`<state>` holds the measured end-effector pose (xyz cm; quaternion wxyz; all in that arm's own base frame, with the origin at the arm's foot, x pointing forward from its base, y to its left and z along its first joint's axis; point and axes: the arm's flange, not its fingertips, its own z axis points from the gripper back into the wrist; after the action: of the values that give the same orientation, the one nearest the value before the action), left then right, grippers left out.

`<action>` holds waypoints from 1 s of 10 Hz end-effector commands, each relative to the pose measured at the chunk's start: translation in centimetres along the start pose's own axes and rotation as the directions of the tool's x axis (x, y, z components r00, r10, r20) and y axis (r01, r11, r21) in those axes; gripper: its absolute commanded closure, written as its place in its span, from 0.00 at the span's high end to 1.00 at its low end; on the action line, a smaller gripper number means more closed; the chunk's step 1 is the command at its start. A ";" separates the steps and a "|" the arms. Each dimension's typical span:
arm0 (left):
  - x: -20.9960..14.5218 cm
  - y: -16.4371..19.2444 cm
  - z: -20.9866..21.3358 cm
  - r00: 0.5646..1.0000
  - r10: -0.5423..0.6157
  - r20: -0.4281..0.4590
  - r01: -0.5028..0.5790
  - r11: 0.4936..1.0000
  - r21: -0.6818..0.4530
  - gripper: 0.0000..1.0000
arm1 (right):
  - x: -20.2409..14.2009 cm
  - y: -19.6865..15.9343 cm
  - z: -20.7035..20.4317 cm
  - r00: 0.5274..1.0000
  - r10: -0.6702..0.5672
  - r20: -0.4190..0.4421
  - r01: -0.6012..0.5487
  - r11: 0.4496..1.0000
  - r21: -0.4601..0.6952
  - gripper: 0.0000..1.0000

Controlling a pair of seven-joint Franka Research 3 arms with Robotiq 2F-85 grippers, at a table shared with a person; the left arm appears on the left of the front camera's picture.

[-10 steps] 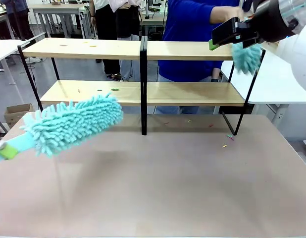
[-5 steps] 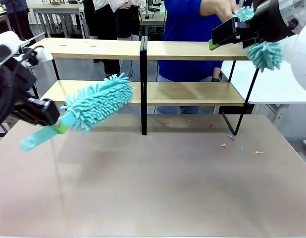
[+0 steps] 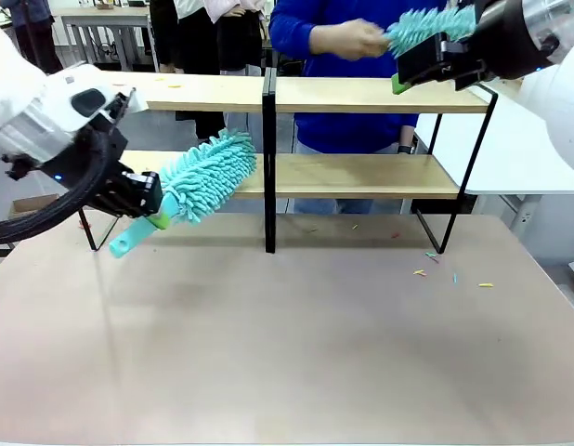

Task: Clean the shelves.
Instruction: Clean another randomly selected level of the Shelf with the Duster.

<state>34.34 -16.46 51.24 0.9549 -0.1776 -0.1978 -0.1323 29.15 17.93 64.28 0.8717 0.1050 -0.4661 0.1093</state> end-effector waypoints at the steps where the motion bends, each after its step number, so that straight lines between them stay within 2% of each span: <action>1: 1.9 -0.2 -0.7 0.999 0.037 0.002 -0.037 0.998 0.045 0.00 | 0.1 0.0 0.0 1.000 -0.006 0.000 0.006 1.000 0.003 1.00; 3: 2.2 0.1 -1.0 0.995 0.103 -0.001 -0.103 0.990 0.101 0.00 | 0.1 0.0 0.0 1.000 -0.006 0.000 0.006 1.000 0.003 1.00; 5: 2.0 0.8 -1.3 0.985 0.165 -0.043 -0.156 0.976 0.153 0.00 | 0.1 0.0 0.0 1.000 -0.006 0.000 0.006 1.000 0.003 1.00; 6: 2.0 1.4 -1.4 0.978 0.204 -0.030 -0.195 0.962 0.189 0.00 | 0.1 0.0 0.0 1.000 -0.006 0.000 0.006 1.000 0.003 1.00; 9: 1.3 4.3 1.6 0.935 0.355 0.022 -0.348 0.901 0.259 0.00 | 0.1 0.0 0.0 1.000 -0.006 0.000 0.006 1.000 0.003 1.00; 10: 0.8 5.8 2.7 0.903 0.428 0.027 -0.414 0.853 0.318 0.00 | 0.1 0.0 0.0 1.000 -0.006 0.000 0.006 1.000 0.003 1.00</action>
<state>36.89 -11.28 51.51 0.9799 -0.0845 -0.1687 0.0653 29.15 17.94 64.27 0.8717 0.1050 -0.4660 0.1093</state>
